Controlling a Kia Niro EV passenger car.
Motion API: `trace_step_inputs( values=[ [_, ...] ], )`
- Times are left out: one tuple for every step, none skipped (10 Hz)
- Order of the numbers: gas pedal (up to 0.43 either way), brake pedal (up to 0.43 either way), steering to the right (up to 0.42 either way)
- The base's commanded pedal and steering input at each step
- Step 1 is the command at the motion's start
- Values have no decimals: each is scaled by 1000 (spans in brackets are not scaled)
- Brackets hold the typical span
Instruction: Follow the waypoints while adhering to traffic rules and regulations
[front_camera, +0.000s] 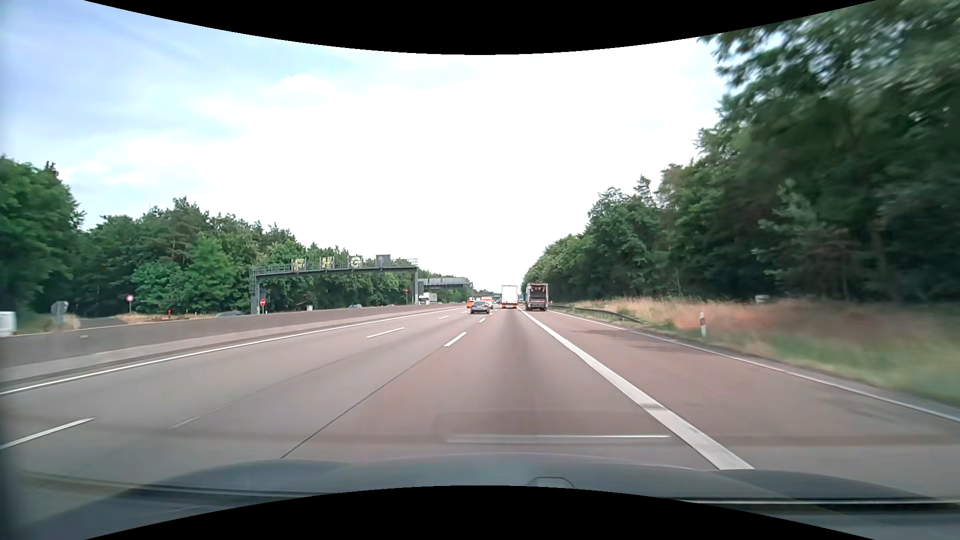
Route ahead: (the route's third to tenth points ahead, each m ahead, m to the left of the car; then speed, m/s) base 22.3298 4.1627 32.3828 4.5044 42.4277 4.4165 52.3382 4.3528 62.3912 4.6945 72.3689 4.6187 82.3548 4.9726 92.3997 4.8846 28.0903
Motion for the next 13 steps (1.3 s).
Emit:
trace_step_inputs(
  values=[
    [209, 0, -4],
    [209, 0, -4],
    [209, 0, -4],
    [209, 0, -4],
    [209, 0, -4],
    [197, 0, -4],
    [197, 0, -4],
    [197, 0, -4],
    [189, 0, -4],
    [177, 0, -4],
    [150, 0, -4],
    [138, 0, -4],
    [130, 0, -4]
  ],
)
